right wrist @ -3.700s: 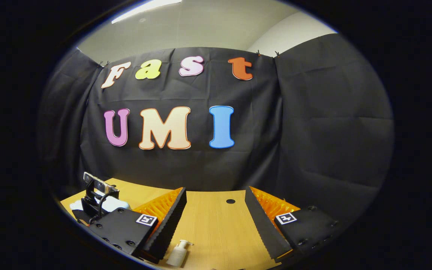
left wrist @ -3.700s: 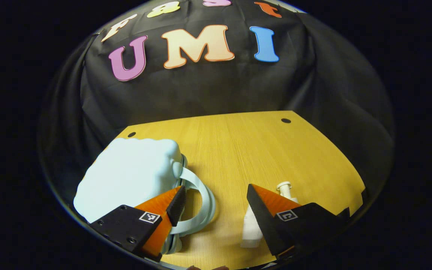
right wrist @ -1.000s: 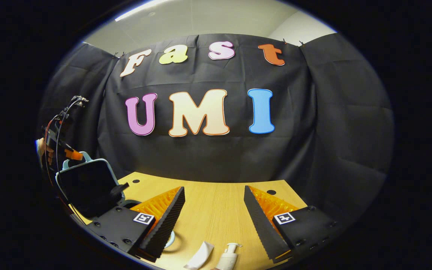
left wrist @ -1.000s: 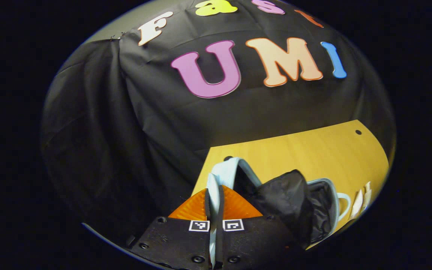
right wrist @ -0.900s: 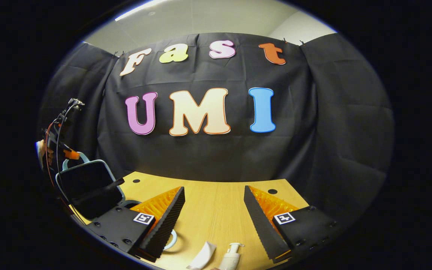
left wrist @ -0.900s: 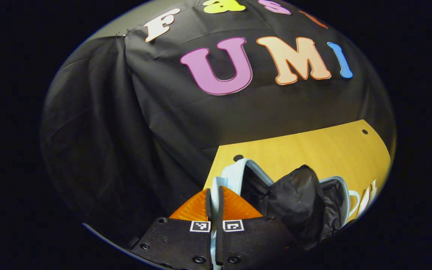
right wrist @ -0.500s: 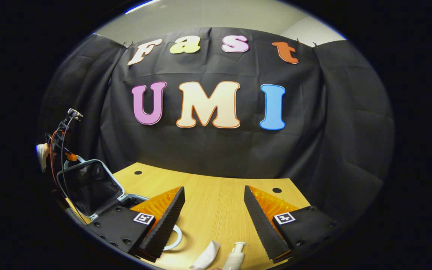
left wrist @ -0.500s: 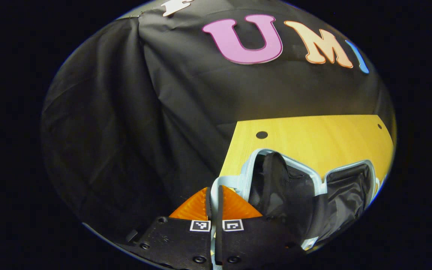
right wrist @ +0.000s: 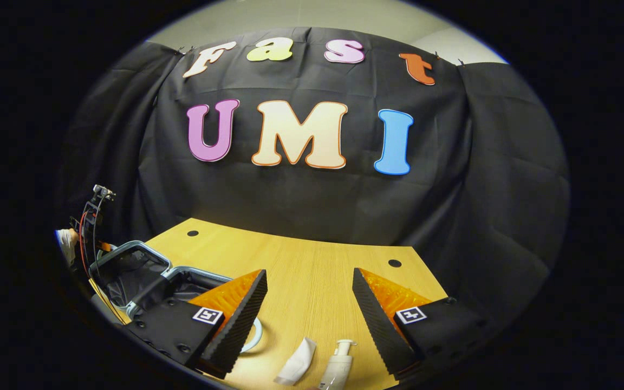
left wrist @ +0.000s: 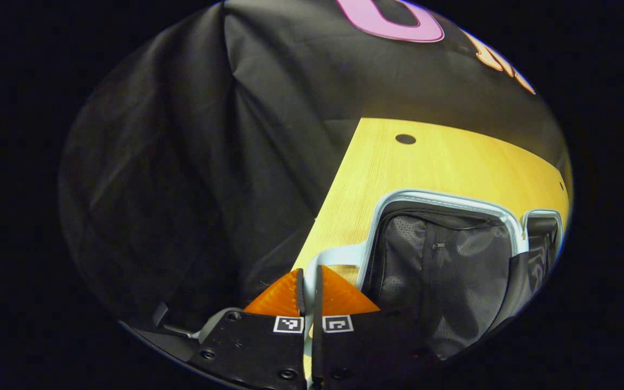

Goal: First open the suitcase, pack the skin care products into it, and then close the suitcase.

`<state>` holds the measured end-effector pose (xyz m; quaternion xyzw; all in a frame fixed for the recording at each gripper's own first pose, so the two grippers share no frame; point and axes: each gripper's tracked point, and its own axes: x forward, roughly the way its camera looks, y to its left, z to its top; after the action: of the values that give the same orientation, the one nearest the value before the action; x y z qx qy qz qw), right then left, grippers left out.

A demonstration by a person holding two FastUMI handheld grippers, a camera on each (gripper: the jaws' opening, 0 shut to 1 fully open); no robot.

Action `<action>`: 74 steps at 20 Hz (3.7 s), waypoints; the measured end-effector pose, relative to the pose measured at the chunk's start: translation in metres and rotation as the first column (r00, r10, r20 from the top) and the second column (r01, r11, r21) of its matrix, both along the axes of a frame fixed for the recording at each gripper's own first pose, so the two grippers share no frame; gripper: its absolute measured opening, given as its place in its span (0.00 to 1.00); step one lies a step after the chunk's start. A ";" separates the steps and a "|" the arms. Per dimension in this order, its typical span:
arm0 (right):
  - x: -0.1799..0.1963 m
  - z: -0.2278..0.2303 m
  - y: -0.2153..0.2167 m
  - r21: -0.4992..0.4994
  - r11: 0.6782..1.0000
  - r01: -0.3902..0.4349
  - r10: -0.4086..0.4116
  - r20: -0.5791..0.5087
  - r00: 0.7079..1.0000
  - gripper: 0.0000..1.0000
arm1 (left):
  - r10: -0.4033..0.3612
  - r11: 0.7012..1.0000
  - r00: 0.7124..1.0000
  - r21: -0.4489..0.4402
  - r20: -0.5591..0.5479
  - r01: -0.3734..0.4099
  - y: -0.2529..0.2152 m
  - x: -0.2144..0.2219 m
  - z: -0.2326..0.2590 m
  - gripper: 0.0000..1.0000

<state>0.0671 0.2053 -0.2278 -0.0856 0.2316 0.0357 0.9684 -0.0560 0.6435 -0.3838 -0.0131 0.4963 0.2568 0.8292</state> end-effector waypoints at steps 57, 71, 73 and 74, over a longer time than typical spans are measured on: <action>-0.084 0.005 -0.171 0.095 0.995 0.030 -0.028 -0.018 0.999 1.00 | -0.466 0.759 0.799 -0.293 0.381 0.582 -0.573 0.005 0.115 0.94; -0.095 -0.149 -0.139 0.146 0.987 0.063 0.018 -0.496 0.868 0.99 | -0.473 0.758 0.845 -0.375 0.248 0.534 -0.573 -0.012 0.028 0.41; -0.103 -0.177 -0.135 0.143 0.987 0.071 0.023 -0.564 0.826 0.98 | -0.408 0.758 0.870 -0.428 0.277 0.492 -0.571 -0.008 0.025 0.23; -0.104 -0.190 -0.133 0.138 0.988 0.075 0.021 -0.591 0.807 0.99 | -0.394 0.753 0.876 -0.449 0.277 0.481 -0.572 -0.012 0.023 0.23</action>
<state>-0.0366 0.0724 -0.4179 0.0083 0.5187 0.0644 0.8525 -0.0682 0.0720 -0.3605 -0.1338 0.4647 -0.0859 0.8711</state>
